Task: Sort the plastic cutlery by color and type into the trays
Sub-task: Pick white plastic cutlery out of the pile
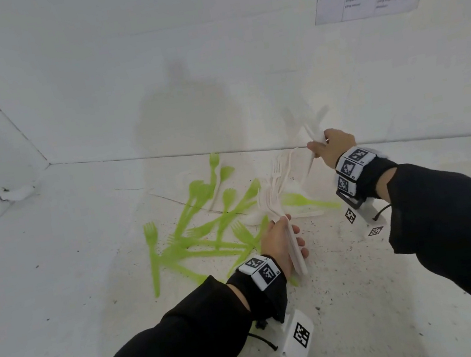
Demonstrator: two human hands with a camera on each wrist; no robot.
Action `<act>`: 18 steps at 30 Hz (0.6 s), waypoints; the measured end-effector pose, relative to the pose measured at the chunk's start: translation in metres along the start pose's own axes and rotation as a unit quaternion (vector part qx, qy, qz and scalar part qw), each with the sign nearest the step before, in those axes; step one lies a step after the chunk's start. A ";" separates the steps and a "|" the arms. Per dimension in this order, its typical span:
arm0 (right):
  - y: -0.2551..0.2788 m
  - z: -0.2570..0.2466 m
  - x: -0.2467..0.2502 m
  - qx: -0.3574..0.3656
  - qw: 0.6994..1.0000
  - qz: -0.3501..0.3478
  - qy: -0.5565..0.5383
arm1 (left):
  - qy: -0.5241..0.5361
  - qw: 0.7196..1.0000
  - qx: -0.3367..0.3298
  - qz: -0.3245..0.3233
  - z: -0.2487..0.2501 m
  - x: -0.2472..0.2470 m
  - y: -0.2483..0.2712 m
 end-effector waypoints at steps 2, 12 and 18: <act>0.003 -0.004 0.008 0.013 0.999 0.030 -0.030 | 0.001 1.000 0.000 -0.001 0.001 0.000 0.001; 0.081 0.001 -0.005 0.083 0.963 -0.248 0.065 | 0.032 0.999 -0.040 0.010 0.004 -0.006 -0.001; 0.106 0.021 -0.032 0.016 0.953 -0.273 -0.129 | 0.068 0.996 -0.050 -0.034 -0.001 -0.013 0.003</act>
Point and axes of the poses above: each hand's wrist, its own y-axis away from the middle knuckle, its own x-axis out of the back of the hand, z = x × y, the point moved 1 cm from there along -y, towards the middle knuckle, and after that the axes turned 10 degrees about -x, right-handed, at the moved point
